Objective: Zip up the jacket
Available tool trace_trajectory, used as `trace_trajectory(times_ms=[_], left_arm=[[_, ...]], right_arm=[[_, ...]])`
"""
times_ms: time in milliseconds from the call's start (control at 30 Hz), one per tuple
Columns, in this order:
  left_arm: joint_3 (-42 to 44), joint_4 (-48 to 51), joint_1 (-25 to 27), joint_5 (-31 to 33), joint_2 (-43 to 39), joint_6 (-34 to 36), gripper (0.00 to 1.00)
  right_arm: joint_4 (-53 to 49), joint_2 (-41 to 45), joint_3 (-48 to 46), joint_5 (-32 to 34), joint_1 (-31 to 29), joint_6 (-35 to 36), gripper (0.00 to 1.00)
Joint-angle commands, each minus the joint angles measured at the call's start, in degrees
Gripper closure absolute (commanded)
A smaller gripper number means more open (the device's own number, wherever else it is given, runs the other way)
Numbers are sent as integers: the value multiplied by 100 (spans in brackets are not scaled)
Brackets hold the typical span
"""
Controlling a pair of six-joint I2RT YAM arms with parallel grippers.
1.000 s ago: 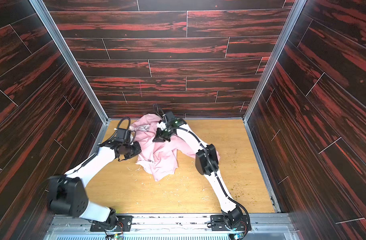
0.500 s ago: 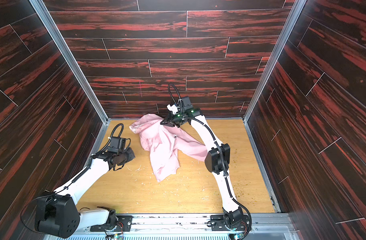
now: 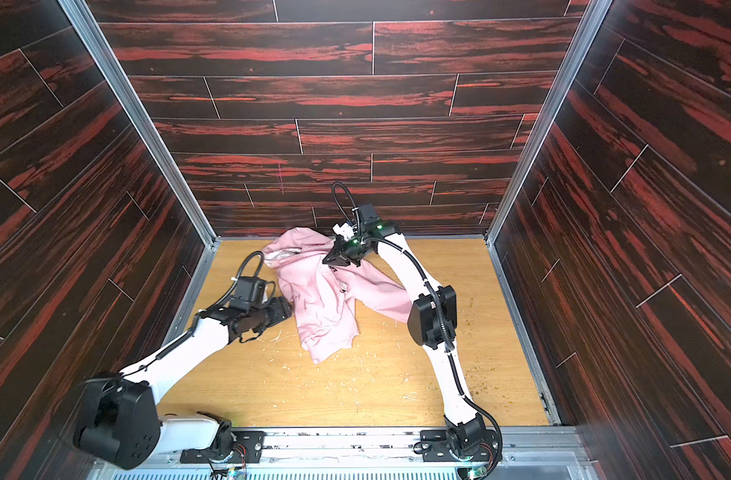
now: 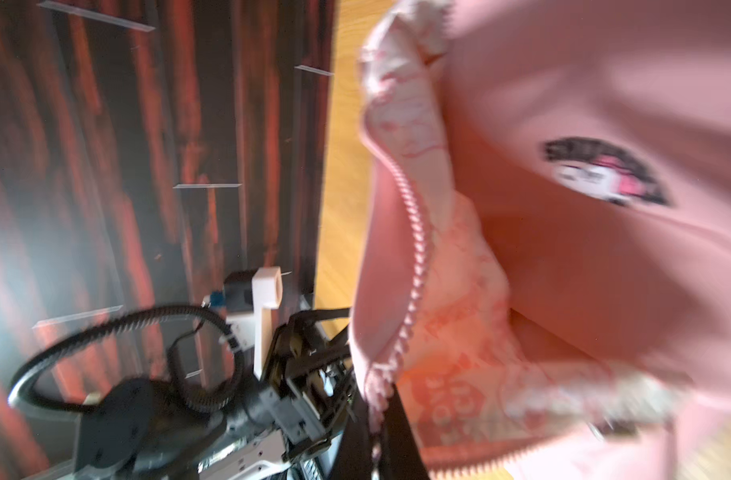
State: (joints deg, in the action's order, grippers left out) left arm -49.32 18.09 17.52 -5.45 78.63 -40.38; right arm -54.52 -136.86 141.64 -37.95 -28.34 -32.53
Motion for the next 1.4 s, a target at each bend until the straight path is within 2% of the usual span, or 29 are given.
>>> trace_trajectory(times_ms=[0,133,233,367,467,567,800,933,1133,1267,1367], left_arm=[[-321,-191,266,-88,429,21,26],[-917,-117,565,31,1023,179,25],[-1462,10,784,145,1490,394,25],[-2247,312,1078,325,2101,749,24],[-2712,544,1238,442,2566,945,24],[-2994,662,1304,449,2896,1049,24],[-3156,697,1349,344,3397,1041,29],[-3215,730,1360,274,3604,967,42],[-3358,857,1359,360,3608,881,81],[-3548,1065,1338,531,3550,883,100],[-3561,1177,1303,624,3433,878,100]], right_arm=[[-1047,-401,552,1040,237,59,100],[-1345,-611,576,1594,386,59,100],[-1310,-658,574,1615,425,81,99],[-1184,-679,575,1497,434,158,76],[-1244,-682,523,1522,434,351,64],[-1352,-623,337,1688,434,612,59],[-1042,-113,-786,2208,434,1042,57],[-811,129,-1422,2306,441,1091,55],[-479,493,-2081,2407,437,1083,55],[-309,766,-2349,2398,443,1032,55],[-202,944,-2572,2398,461,987,56]])
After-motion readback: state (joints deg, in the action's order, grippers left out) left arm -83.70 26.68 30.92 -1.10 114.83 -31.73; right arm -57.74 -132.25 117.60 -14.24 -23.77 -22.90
